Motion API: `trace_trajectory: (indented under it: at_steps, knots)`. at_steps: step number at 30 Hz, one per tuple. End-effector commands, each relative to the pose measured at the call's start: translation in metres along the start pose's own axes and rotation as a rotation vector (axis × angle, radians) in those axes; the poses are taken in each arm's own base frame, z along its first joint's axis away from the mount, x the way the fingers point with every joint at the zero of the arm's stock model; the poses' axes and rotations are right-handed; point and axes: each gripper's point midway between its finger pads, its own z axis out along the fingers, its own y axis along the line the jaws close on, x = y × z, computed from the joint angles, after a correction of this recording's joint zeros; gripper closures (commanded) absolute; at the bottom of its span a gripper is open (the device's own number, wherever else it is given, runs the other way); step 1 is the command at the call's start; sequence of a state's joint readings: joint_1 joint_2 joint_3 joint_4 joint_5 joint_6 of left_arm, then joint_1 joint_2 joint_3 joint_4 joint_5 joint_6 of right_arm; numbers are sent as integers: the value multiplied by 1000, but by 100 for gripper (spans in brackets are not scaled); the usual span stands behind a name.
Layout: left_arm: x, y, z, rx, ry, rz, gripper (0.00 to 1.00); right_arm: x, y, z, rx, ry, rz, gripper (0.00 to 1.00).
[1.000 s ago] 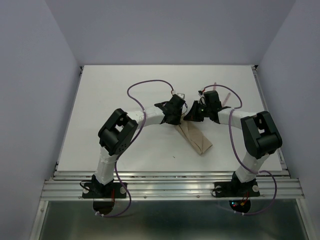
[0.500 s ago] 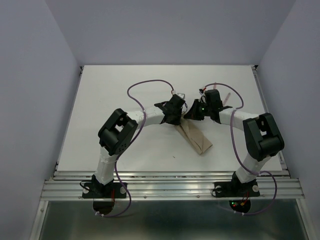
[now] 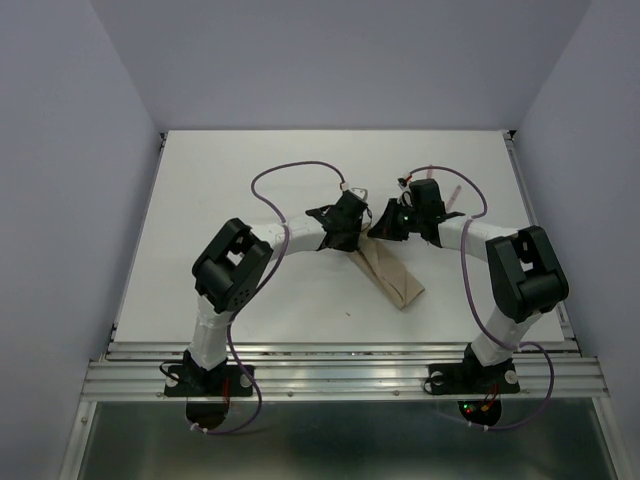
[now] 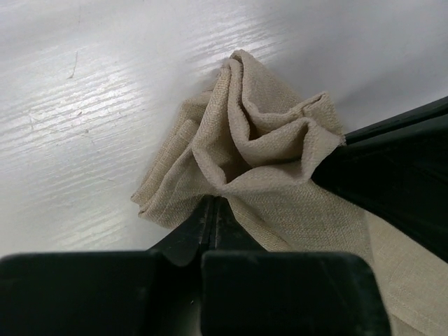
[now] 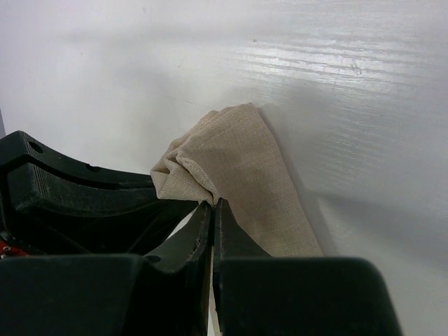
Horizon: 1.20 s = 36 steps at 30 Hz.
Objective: Fold the napkin into a case and place the utensils inside
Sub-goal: Grasp the top corner of the smaller rectangle folded napkin from the folded napkin.
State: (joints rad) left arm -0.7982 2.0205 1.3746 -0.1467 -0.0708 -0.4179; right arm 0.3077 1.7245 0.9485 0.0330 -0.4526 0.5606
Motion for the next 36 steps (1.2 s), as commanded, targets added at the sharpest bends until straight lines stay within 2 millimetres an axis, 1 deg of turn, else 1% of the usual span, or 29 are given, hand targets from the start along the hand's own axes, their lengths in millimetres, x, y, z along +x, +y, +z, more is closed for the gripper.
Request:
trace_trajectory:
  at_steps: [1, 2, 3, 5, 7, 8, 10, 13, 14, 15, 16, 18, 20, 21, 23, 24, 25, 27, 29, 30, 35, 36]
  knots:
    - [-12, 5, -21, 38, -44, -37, 100, -8, 10, -12, -33, -32, -56, 99]
    - [-12, 2, -23, 68, -47, -49, 100, -6, 11, -12, -40, -26, -60, 99]
    - [-18, 4, -28, 77, -64, -63, 100, -6, 13, -13, -47, -24, -63, 99]
    - [-19, -4, -32, 139, -56, -73, 100, -3, 13, -12, -56, -12, -60, 99]
    - [-23, -4, -36, 162, -61, -86, 100, -1, 15, -11, -74, -5, -57, 99]
    - [-24, -7, -37, 187, -60, -92, 100, 1, 14, -11, -76, 1, -50, 99]
    - [-24, -3, -38, 201, -60, -116, 100, 2, 14, -11, -75, 4, -50, 99]
    - [-20, -2, -38, 226, -42, -136, 100, 4, 11, -13, -60, 1, -50, 99]
    - [-24, -2, -39, 243, -57, -142, 100, 3, 12, -14, -58, -4, -53, 99]
    - [-25, -2, -39, 248, -58, -146, 100, 2, 12, -15, -53, -9, -55, 99]
    - [-24, -3, -40, 255, -57, -147, 100, 5, 13, -15, -48, -2, -61, 99]
    - [-25, -3, -41, 264, -60, -152, 100, 2, 14, -17, -43, -16, -65, 99]
    - [-25, -5, -42, 280, -60, -156, 100, 5, 21, -17, -47, -14, -83, 99]
    - [-24, -4, -42, 283, -58, -160, 100, 3, 21, -18, -37, -21, -85, 99]
    - [-23, -6, -43, 302, -56, -170, 100, 7, 27, -14, -36, -11, -111, 99]
    - [-23, -6, -43, 309, -55, -175, 100, 6, 26, -14, -31, -14, -109, 99]
    - [-25, -7, -44, 320, -61, -182, 100, 12, 34, -11, -39, -1, -128, 99]
    - [-25, -7, -45, 328, -60, -187, 100, 11, 34, -8, -27, -5, -134, 99]
    - [-28, -6, -46, 333, -66, -192, 100, 17, 38, -3, -24, 5, -152, 99]
    - [-29, -6, -47, 336, -70, -192, 100, 27, 35, 0, 7, 33, -154, 99]
    - [-30, -5, -47, 339, -69, -195, 100, 34, 42, 9, 35, 42, -195, 99]
    - [-30, -4, -47, 338, -67, -196, 100, 33, 43, 10, 32, 38, -194, 99]
